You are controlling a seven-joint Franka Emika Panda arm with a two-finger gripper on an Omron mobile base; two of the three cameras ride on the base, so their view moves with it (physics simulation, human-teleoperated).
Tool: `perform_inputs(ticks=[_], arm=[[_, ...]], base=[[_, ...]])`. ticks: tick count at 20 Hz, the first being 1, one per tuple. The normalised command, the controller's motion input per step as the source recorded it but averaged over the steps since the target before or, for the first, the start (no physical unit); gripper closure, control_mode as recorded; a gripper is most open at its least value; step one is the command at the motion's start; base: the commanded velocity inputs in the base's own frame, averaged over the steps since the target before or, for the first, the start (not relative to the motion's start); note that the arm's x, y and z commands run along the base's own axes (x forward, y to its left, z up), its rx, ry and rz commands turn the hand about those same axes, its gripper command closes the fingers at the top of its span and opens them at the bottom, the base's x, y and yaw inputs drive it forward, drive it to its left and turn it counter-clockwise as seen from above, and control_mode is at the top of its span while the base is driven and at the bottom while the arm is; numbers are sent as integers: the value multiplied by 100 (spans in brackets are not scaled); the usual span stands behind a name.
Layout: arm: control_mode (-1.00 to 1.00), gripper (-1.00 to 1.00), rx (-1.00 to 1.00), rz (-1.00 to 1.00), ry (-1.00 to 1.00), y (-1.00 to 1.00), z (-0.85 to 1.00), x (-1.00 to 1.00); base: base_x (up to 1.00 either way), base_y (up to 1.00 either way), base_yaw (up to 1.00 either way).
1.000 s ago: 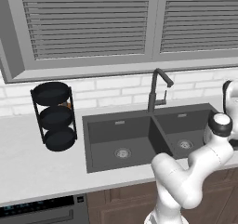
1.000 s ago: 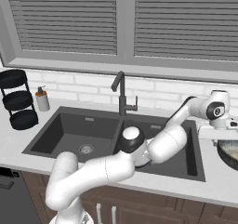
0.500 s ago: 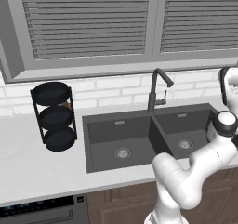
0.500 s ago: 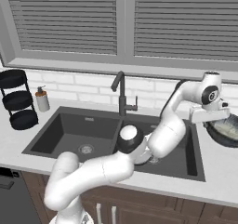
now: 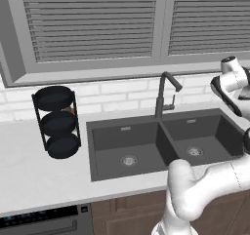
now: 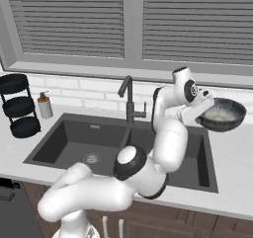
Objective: Pick the garlic from the sink and place it in the bowl. Then pick the bowl and place it in the microwave. Then close the microwave door and press the start button.
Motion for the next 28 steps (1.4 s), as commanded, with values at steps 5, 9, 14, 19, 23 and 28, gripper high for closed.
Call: perform_inputs(ticks=[5,9,14,19,23,28], arm=[[-100,100,-38,43,9,83,55,-99],[-100,100,-13,52,22,14,100,-98],[-100,100,-1,53,29,9,95,-95],[-100,100,0,43,31,58,71,-70],[-100,100,14,23,13,58,52,-36],[-100,100,27,1,1,71,8,-23]], base=[[0,0,0],[0,0,0],[0,0,0],[0,0,0],[0,0,0],[0,0,0]])
